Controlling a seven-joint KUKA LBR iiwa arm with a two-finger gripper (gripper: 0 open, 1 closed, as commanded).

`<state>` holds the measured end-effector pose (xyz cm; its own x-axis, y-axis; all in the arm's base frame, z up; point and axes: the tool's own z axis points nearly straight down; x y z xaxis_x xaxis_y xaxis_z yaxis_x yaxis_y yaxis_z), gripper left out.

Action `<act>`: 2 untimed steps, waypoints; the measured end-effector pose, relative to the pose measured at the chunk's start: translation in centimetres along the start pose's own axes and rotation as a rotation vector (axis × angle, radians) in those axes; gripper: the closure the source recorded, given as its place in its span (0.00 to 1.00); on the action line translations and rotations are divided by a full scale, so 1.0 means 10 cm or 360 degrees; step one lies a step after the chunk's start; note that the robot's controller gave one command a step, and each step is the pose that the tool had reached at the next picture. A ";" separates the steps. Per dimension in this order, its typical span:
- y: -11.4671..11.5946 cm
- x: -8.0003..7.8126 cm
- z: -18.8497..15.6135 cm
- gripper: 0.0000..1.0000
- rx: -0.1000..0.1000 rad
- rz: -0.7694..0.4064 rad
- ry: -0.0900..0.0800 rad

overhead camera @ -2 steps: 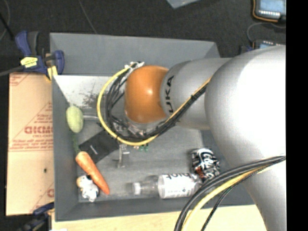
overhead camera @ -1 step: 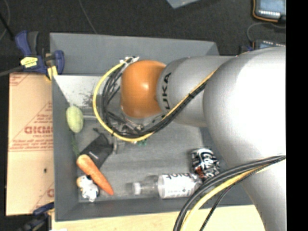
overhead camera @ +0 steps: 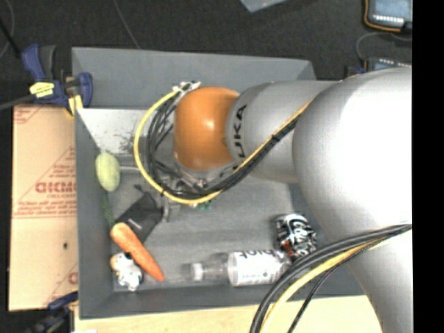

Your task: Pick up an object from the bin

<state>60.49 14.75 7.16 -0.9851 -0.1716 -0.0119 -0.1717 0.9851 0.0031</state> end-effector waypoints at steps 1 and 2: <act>0.00 0.01 -0.03 1.00 0.0000 0.0001 0.0002; 0.00 0.01 -0.14 1.00 0.0000 0.0003 0.0005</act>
Offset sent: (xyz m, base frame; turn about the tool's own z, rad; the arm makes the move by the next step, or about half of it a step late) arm 0.0000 0.0000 0.0453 0.0000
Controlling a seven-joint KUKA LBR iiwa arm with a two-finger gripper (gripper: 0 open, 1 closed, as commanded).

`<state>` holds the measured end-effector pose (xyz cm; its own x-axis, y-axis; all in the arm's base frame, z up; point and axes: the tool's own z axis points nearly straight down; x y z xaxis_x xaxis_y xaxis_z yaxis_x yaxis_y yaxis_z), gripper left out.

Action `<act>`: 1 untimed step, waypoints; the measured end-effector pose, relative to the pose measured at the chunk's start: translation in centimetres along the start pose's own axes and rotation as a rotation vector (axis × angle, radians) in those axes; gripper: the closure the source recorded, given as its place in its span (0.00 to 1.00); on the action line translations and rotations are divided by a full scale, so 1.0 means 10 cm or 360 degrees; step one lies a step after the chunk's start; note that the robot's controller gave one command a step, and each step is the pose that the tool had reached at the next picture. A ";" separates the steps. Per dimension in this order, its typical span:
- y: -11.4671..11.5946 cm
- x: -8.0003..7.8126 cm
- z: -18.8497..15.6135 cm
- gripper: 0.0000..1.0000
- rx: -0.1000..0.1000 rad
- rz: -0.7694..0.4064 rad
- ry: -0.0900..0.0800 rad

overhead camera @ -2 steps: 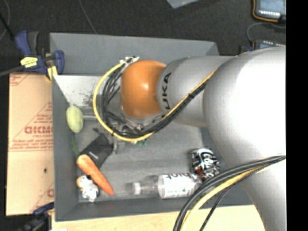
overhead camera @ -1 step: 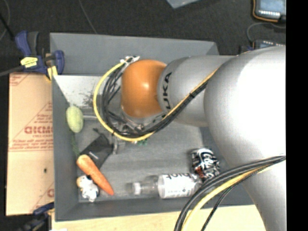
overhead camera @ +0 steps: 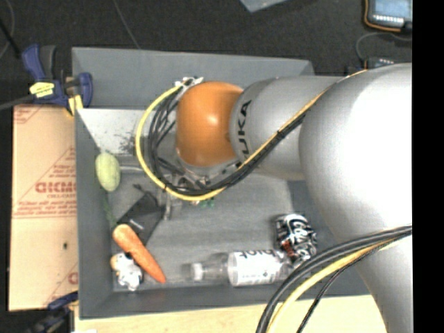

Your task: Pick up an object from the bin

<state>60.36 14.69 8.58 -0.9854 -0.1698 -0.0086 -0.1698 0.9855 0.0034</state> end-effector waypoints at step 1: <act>0.00 -0.01 -0.13 1.00 -0.0001 0.0002 -0.0007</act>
Offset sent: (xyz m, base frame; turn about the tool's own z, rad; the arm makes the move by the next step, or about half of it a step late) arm -0.0001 -0.0001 0.0599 0.0000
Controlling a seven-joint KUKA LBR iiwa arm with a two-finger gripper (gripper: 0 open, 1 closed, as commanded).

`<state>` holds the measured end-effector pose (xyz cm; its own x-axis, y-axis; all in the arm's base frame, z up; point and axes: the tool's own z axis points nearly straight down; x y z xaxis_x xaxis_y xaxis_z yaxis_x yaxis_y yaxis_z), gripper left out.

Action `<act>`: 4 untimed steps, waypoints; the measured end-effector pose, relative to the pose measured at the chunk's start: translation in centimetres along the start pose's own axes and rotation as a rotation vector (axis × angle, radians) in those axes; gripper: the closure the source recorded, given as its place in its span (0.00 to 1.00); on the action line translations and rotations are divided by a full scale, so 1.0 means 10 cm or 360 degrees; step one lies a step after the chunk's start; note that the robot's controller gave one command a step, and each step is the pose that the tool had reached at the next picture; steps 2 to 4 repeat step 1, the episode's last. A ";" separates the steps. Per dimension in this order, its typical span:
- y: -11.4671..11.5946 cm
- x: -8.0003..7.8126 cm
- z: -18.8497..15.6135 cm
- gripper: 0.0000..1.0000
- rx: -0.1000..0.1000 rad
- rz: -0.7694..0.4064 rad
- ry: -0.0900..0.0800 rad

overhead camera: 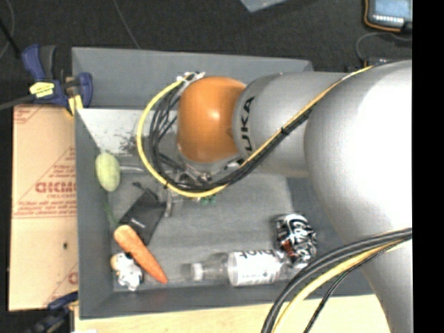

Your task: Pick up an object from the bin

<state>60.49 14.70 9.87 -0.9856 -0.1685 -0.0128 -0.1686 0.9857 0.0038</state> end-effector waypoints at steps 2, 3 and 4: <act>0.00 0.00 -0.11 1.00 0.0000 0.0001 0.0002; 0.00 0.00 -0.11 1.00 0.0000 0.0001 0.0002; 0.00 0.00 -0.11 1.00 0.0000 0.0001 0.0002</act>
Offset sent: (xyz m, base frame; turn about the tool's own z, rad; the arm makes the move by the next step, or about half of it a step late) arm 0.0000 0.0000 0.0595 0.0000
